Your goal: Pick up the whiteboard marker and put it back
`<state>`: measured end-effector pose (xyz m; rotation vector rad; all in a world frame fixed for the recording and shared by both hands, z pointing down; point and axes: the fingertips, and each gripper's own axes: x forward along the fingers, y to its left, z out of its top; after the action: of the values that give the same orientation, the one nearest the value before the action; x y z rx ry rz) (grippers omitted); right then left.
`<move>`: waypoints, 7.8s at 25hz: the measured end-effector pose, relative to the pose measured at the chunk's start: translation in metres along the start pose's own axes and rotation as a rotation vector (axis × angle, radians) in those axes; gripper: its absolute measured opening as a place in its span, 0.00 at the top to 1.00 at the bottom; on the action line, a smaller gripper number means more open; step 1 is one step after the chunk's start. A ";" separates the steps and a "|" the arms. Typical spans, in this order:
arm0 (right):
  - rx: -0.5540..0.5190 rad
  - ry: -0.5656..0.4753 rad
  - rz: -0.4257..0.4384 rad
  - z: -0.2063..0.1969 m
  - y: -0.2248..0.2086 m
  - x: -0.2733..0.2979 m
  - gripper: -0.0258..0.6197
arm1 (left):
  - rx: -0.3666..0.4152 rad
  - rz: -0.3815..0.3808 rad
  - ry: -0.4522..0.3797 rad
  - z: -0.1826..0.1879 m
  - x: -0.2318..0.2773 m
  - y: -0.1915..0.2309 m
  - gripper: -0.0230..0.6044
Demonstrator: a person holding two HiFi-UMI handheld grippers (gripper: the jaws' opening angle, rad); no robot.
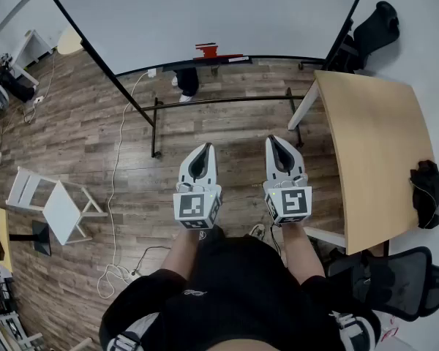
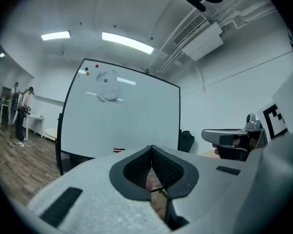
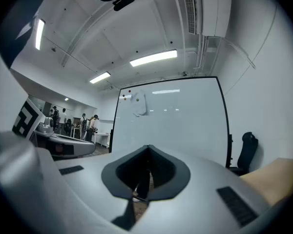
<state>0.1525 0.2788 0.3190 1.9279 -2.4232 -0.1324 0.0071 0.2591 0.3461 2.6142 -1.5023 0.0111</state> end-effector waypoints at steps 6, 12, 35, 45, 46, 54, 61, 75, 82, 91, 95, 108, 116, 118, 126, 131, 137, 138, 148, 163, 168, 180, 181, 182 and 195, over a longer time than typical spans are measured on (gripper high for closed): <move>-0.005 0.007 -0.002 0.002 0.025 0.016 0.96 | 0.002 -0.013 0.004 0.000 -0.003 0.032 0.95; 0.015 0.016 -0.022 0.004 0.045 0.038 0.96 | 0.000 -0.034 -0.009 0.008 0.001 0.071 0.95; -0.023 0.096 -0.072 -0.042 0.050 0.125 0.96 | -0.057 -0.117 0.073 -0.038 0.061 0.131 0.95; -0.037 0.165 0.014 -0.079 -0.040 0.222 0.96 | -0.058 -0.092 0.139 -0.054 0.193 0.122 0.95; -0.054 0.178 0.030 -0.084 -0.050 0.233 0.96 | -0.057 -0.090 0.146 -0.055 0.208 0.121 0.95; -0.411 0.297 0.176 -0.124 -0.112 0.302 0.96 | -0.085 -0.029 0.220 -0.081 0.290 0.108 0.95; -0.586 0.430 0.296 -0.168 -0.122 0.354 0.96 | -0.101 0.057 0.274 -0.110 0.306 0.129 0.95; -0.995 0.739 0.487 -0.263 -0.124 0.459 0.96 | -0.178 0.132 0.315 -0.131 0.334 0.212 0.95; -1.090 0.909 0.557 -0.303 -0.132 0.490 0.75 | -0.212 0.140 0.373 -0.146 0.348 0.252 0.95; -1.153 0.965 0.571 -0.330 -0.129 0.511 0.82 | -0.253 0.140 0.395 -0.164 0.363 0.282 0.95; -1.153 1.013 0.589 -0.338 -0.133 0.511 0.80 | -0.261 0.134 0.395 -0.166 0.370 0.285 0.95; -1.133 1.057 0.595 -0.352 -0.134 0.518 0.87 | -0.262 0.165 0.393 -0.166 0.373 0.294 0.95; -1.157 0.998 0.576 -0.351 -0.130 0.518 0.88 | -0.252 0.147 0.391 -0.160 0.370 0.279 0.95; -1.153 0.978 0.560 -0.346 -0.131 0.515 0.88 | -0.244 0.145 0.384 -0.156 0.367 0.274 0.95; -0.983 0.817 0.463 -0.296 -0.128 0.501 0.88 | -0.200 0.152 0.346 -0.140 0.360 0.256 0.95; -0.787 0.706 0.428 -0.261 -0.115 0.479 0.88 | -0.159 0.125 0.314 -0.133 0.361 0.234 0.95; -0.618 0.571 0.369 -0.214 -0.113 0.449 0.88 | -0.126 0.087 0.284 -0.115 0.365 0.198 0.95; -0.587 0.556 0.358 -0.208 -0.113 0.443 0.88 | -0.121 0.082 0.280 -0.112 0.364 0.192 0.95; -0.178 0.392 0.214 -0.161 -0.134 0.382 0.88 | -0.101 0.092 0.224 -0.085 0.350 0.149 0.95; 0.115 0.103 0.081 -0.079 -0.119 0.309 0.88 | -0.015 0.069 0.095 -0.016 0.296 0.138 0.95; 0.103 0.067 0.116 -0.058 -0.081 0.300 0.88 | 0.005 0.082 0.069 0.001 0.264 0.156 0.95; 0.045 0.063 0.234 -0.052 -0.040 0.320 0.88 | -0.020 0.169 0.064 -0.006 0.244 0.183 0.95; 0.030 0.069 0.248 -0.053 -0.037 0.325 0.88 | -0.022 0.180 0.063 -0.006 0.244 0.186 0.95; 0.007 0.076 0.261 -0.055 -0.034 0.330 0.88 | -0.023 0.192 0.063 -0.006 0.244 0.189 0.95; -0.259 0.088 0.457 -0.070 0.007 0.398 0.88 | -0.067 0.357 0.135 -0.045 0.254 0.226 0.95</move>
<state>0.0623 -0.1099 0.3812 1.2184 -2.5605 -0.3154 -0.0564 -0.0664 0.4317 2.2121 -1.8583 0.1648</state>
